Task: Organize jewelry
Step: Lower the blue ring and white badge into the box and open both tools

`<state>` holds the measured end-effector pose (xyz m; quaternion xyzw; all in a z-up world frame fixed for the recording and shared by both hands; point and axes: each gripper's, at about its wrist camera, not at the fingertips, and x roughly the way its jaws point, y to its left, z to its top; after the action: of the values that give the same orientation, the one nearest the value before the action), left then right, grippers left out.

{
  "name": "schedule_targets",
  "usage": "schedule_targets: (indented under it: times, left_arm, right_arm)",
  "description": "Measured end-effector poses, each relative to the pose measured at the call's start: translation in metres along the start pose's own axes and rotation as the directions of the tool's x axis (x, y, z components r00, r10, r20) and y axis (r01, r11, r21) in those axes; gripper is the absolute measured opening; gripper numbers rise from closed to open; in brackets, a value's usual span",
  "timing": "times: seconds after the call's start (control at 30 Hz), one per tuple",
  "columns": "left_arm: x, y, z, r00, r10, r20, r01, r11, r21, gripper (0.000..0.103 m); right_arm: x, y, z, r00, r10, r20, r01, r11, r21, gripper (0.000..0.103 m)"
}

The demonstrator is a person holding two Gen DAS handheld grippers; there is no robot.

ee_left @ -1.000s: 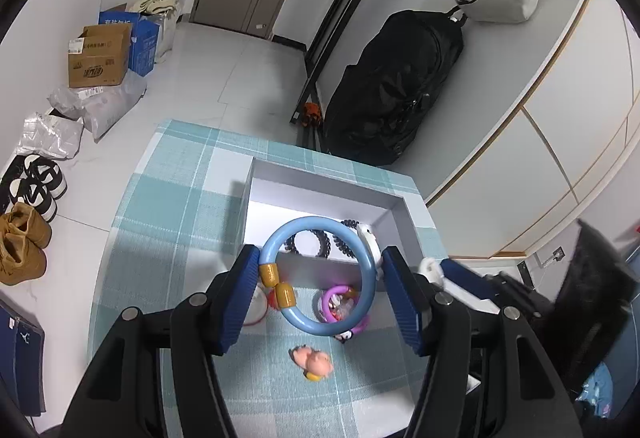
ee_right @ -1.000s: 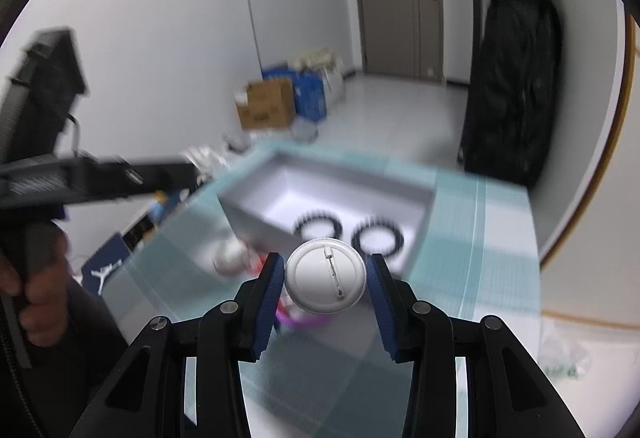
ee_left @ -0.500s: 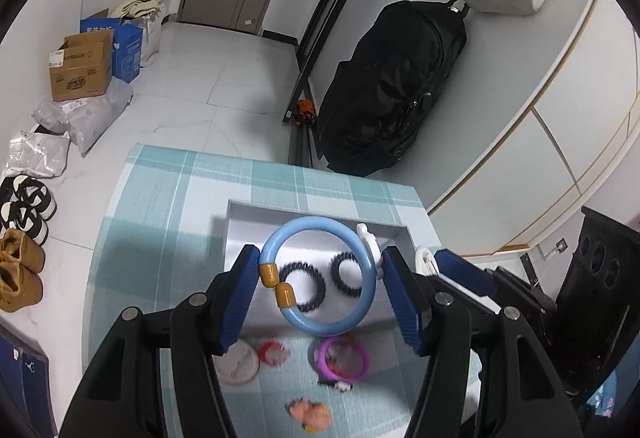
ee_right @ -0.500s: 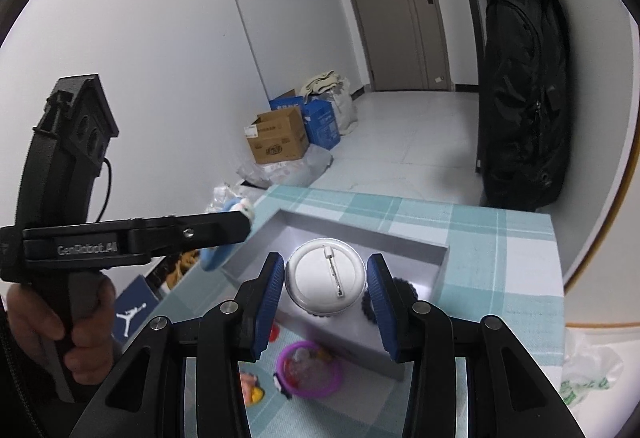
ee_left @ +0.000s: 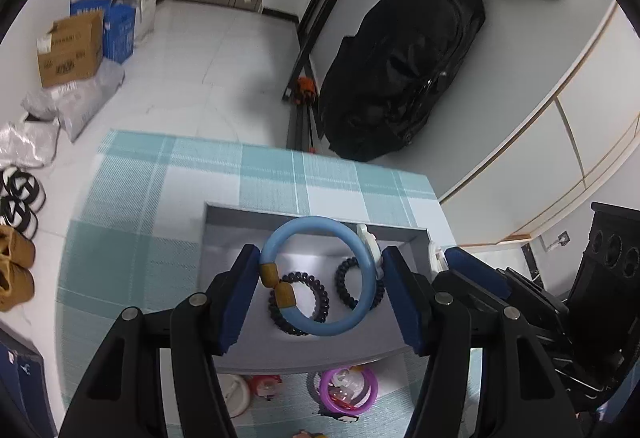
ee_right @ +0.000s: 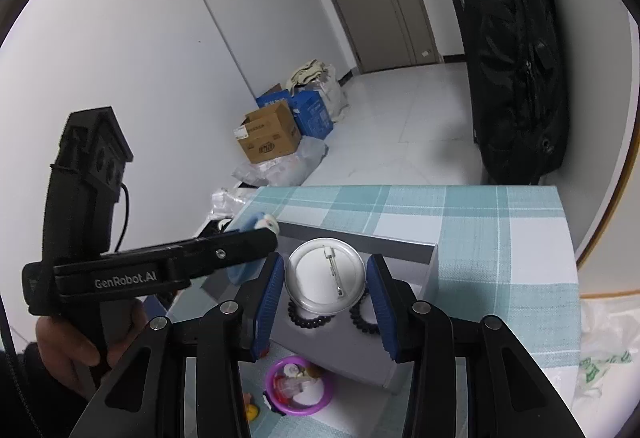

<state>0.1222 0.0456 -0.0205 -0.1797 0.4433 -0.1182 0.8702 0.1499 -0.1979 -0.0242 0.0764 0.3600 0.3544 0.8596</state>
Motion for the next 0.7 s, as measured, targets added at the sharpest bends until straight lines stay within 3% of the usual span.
schedule_targets:
  times: [0.4,0.7]
  left_arm:
    - [0.01,-0.001,-0.002,0.998,-0.019,-0.055,0.018,1.0,-0.022,0.057]
    - [0.011,0.001,-0.002,0.999,-0.011,-0.043,0.01,1.0,-0.029,0.057]
  right_arm:
    - [0.013,-0.001,-0.002,0.999,0.005,-0.05,-0.004,1.0,0.016,0.042]
    - [0.014,-0.002,-0.003,0.999,-0.009,-0.052,0.01,1.0,0.02,0.042]
